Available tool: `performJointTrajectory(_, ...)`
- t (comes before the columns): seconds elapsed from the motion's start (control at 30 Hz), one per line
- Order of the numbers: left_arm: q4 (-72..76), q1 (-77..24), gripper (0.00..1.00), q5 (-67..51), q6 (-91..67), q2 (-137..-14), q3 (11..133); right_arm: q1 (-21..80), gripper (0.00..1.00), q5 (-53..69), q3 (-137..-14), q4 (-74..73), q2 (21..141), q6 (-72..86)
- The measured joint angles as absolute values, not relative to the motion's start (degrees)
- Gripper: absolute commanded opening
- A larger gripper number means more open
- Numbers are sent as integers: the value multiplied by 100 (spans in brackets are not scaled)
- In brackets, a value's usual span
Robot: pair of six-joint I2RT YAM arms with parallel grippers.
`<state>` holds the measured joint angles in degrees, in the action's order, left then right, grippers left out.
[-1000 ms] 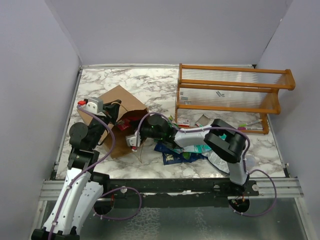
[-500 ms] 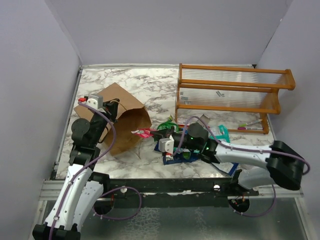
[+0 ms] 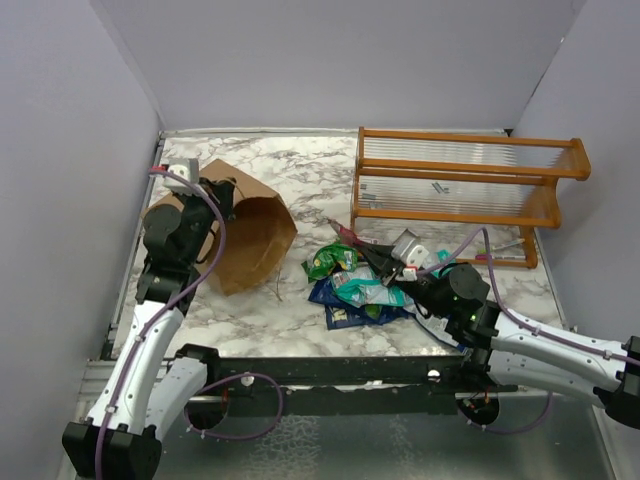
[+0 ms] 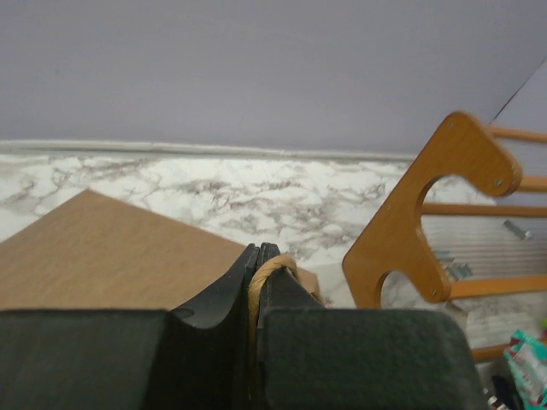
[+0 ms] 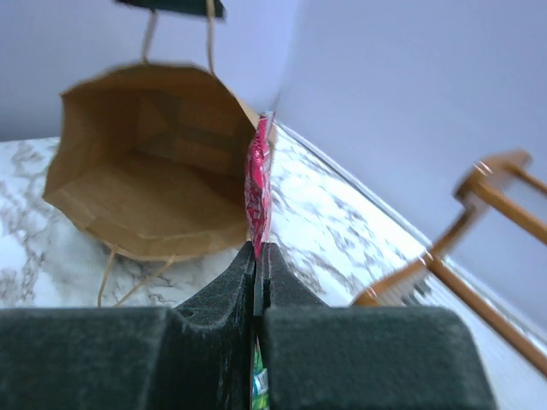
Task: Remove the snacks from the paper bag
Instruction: Place the snack at the center of the board.
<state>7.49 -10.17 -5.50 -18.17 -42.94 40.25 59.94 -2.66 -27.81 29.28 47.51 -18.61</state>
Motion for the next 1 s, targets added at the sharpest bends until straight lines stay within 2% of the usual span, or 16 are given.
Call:
performJointTrajectory(0.27,161,-1017,0,-471,-2589,-4989,6123,5994,1,-1531,-2781,2600,4552,-1155)
performJointTrajectory(0.37,75,-1017,0,-178,-2786,-4993,6434,5994,1,-1658,-2781,2510,4486,-1072)
performJointTrajectory(0.7,-578,-1011,0,1590,-2558,-4939,5505,5994,1,-1798,-2947,1831,4497,-867)
performJointTrajectory(1.0,-801,-1007,0,2488,-1861,-4469,5293,5994,1,-1817,-3085,1221,4954,19)
